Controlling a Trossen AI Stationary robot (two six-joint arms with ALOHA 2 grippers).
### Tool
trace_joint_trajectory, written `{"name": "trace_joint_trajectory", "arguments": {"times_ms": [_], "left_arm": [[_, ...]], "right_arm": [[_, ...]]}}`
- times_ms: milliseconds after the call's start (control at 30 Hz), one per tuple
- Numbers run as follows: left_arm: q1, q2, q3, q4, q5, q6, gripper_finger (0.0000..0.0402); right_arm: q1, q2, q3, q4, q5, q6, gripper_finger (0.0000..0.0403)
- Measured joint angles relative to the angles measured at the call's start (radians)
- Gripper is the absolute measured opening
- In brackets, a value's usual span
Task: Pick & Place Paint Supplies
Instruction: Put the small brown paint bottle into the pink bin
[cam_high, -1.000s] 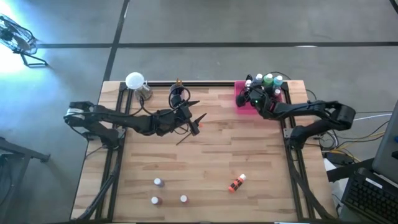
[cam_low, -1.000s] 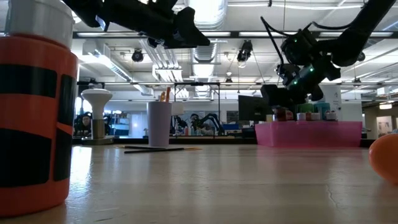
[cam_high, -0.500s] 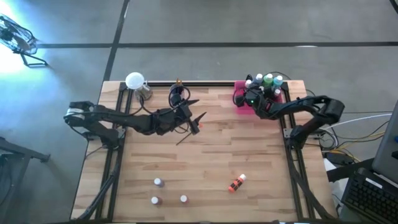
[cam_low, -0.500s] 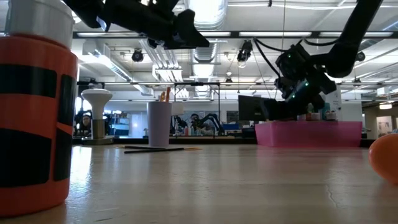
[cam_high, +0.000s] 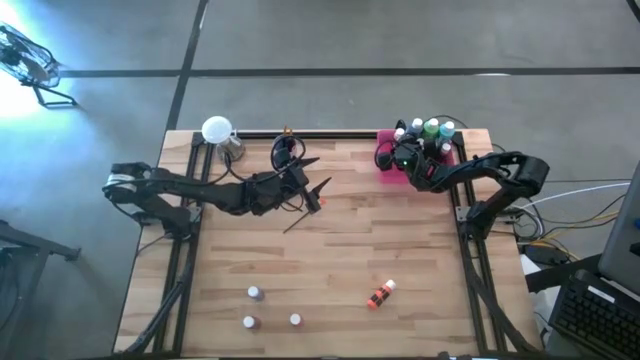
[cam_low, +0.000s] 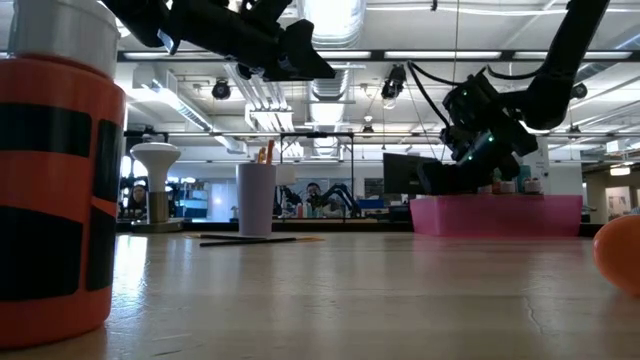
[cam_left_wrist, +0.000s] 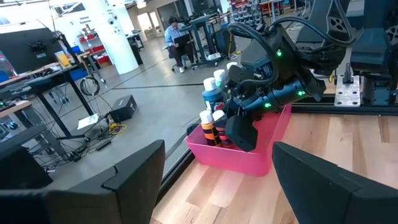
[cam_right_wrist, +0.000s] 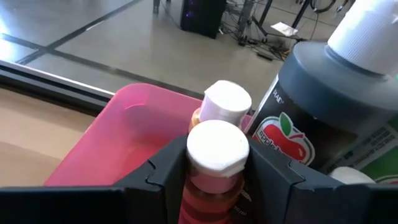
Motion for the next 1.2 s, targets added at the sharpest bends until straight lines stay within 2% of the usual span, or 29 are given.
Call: {"name": "trace_joint_trajectory", "arguments": {"times_ms": [400, 867, 1000, 1200], "left_arm": [[0.001, 0.0, 0.0, 0.0, 0.0, 0.0, 0.03], [0.001, 0.0, 0.0, 0.0, 0.0, -0.003, 0.03], [0.001, 0.0, 0.0, 0.0, 0.0, -0.003, 0.03], [0.001, 0.0, 0.0, 0.0, 0.0, -0.003, 0.03]], "right_arm": [[-0.001, -0.003, 0.0, -0.006, -0.009, -0.005, 0.0173], [0.0, -0.006, 0.0, -0.009, -0.009, -0.003, 0.0259], [0.0, -0.014, 0.003, -0.01, -0.007, -0.001, 0.0263], [0.0, -0.08, 0.003, -0.01, -0.006, -0.037, 0.0239]]}}
